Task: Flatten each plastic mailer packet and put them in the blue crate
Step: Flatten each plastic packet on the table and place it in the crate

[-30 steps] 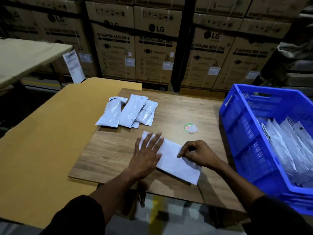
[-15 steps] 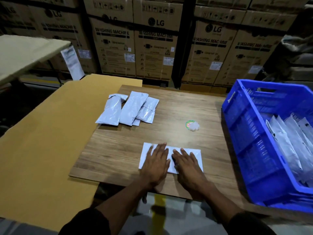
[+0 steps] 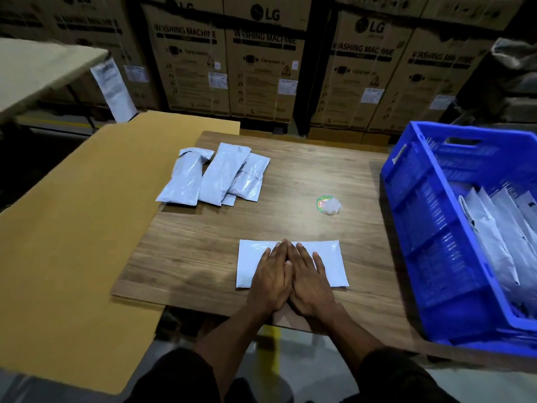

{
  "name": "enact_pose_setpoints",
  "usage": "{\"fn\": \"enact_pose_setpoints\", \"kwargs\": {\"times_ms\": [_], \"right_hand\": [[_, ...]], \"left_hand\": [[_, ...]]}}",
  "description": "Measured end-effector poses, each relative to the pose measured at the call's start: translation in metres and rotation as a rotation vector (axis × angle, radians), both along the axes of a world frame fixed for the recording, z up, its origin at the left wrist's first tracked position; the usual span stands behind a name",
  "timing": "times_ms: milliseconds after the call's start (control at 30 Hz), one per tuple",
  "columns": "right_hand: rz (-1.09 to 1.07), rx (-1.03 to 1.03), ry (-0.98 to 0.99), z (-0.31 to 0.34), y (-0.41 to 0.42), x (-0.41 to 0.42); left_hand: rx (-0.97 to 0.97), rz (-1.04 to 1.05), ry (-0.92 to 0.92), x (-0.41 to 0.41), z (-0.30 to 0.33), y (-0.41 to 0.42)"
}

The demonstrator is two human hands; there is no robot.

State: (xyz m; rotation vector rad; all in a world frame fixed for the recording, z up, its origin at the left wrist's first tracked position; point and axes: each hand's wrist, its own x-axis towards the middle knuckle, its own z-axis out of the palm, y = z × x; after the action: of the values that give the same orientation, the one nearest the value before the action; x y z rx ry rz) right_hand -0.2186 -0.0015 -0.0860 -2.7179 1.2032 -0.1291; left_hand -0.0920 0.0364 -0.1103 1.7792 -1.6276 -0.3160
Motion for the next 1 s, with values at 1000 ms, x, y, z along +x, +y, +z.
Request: {"fn": "enact_pose_setpoints", "kwargs": {"times_ms": [1000], "right_hand": [[0.049,0.018,0.059,0.016,-0.007,-0.004]], "left_hand": [[-0.061,0.114,0.073,0.004,0.021,0.009]]}}
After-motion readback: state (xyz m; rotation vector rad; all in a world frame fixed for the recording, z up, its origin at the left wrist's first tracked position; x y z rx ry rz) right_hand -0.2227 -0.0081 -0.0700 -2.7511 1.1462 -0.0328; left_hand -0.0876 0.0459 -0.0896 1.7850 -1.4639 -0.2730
